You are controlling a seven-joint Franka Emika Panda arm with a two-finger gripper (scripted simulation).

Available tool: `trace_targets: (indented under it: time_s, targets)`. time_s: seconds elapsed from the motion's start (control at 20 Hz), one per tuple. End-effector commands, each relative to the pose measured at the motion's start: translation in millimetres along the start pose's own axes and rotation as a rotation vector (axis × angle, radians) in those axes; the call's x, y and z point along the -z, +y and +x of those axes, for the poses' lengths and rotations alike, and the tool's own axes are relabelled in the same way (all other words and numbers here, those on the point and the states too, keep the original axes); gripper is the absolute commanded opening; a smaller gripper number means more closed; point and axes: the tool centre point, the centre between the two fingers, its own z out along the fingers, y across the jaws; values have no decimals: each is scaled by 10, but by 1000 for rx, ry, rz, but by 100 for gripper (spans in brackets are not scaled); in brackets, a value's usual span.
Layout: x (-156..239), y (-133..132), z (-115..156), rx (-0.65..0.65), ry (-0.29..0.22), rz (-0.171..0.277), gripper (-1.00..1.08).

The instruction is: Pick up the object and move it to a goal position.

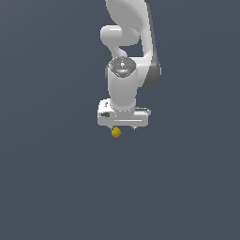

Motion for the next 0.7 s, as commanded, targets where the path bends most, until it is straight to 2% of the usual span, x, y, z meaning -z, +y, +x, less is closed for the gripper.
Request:
trace_targets:
  time_s: [0.0,0.4,0.65]
  targets:
    - [0,0,0,0,0,0,100]
    - [80,159,5,-32,-8,17,100]
    - [75,158,3,-34,-8,17,100]
